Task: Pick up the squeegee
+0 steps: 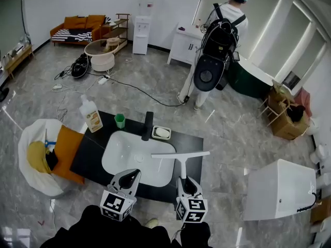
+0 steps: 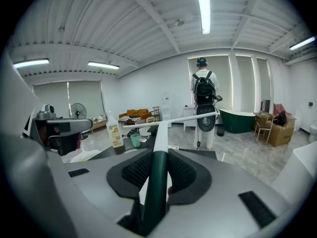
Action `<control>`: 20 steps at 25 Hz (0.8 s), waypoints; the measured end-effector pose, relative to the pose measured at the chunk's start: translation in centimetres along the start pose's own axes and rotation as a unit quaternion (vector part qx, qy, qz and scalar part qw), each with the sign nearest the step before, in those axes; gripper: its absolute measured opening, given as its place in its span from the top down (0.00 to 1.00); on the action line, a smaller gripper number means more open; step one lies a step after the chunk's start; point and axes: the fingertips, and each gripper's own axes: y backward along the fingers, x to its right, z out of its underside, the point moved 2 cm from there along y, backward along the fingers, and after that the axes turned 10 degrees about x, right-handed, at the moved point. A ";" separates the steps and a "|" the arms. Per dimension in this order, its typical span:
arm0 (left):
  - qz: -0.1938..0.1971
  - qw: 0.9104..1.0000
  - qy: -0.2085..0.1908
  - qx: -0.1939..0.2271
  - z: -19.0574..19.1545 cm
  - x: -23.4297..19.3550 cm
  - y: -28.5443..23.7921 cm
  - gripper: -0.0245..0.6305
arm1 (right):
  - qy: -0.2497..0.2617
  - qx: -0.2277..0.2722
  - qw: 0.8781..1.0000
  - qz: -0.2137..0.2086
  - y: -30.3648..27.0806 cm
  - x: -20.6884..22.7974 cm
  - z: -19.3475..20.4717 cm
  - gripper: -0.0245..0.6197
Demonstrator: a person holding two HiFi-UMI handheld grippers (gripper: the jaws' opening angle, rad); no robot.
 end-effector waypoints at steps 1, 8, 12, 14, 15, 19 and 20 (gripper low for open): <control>-0.001 1.000 -0.002 0.002 -0.3 0.4 0.3 0.93 | 0.002 0.009 1.000 0.000 0.7 0.0 -0.4 0.79; -0.012 1.000 -0.013 0.013 -1.7 2.8 2.9 0.93 | 0.022 0.076 0.997 -0.001 5.5 -0.2 -2.5 0.79; -0.015 0.999 -0.021 0.018 -1.9 4.1 4.1 0.93 | 0.029 0.109 0.994 0.001 7.7 -0.1 -2.9 0.79; -0.015 0.999 -0.020 0.023 -2.0 4.8 4.6 0.93 | 0.029 0.123 0.992 0.003 8.8 -0.1 -3.1 0.79; -0.016 0.999 -0.020 0.023 -2.2 5.2 4.8 0.93 | 0.030 0.130 0.991 0.003 9.4 0.0 -3.2 0.79; -0.017 0.999 -0.024 0.023 -2.1 6.3 5.6 0.93 | 0.029 0.150 0.988 0.002 11.0 -0.1 -3.1 0.79; -0.017 0.999 -0.025 0.021 -2.0 6.4 5.8 0.93 | 0.029 0.154 0.988 0.001 11.4 -0.2 -3.0 0.79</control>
